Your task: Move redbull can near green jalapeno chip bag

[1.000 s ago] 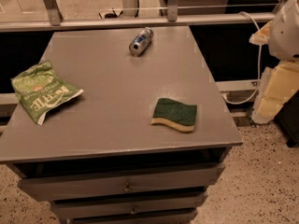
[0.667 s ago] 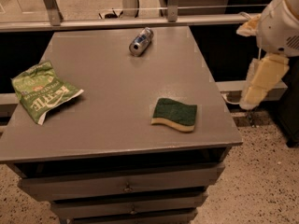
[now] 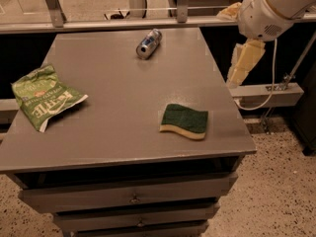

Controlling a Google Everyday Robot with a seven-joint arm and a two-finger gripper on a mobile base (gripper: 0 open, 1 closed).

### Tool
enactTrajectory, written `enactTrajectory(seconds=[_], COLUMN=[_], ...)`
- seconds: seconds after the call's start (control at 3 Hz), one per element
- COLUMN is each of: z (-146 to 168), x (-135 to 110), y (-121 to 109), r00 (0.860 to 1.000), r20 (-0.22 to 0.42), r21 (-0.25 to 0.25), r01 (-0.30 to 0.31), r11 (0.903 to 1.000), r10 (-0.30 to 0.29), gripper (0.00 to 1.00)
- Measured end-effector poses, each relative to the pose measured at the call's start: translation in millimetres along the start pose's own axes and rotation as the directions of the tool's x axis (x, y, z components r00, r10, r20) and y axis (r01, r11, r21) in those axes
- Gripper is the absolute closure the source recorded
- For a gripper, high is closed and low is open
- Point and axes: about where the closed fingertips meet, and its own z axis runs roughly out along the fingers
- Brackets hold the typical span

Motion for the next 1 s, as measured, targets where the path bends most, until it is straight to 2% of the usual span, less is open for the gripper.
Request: enactTrajectory(seconds=[0.33, 0.67, 1.0], z=[0, 19, 52], x=[0, -17, -34], y=[0, -18, -40], r00=[1.0, 0.994, 0.973], r20=[0.0, 0.026, 0.049], r21=[0.0, 0.02, 0.03], r01=[0.0, 0.109, 0.225], r11=[1.0, 0.9938, 0.9739], r10=[0.0, -0.11, -0.226], gripper=[0.0, 0.0, 0.0])
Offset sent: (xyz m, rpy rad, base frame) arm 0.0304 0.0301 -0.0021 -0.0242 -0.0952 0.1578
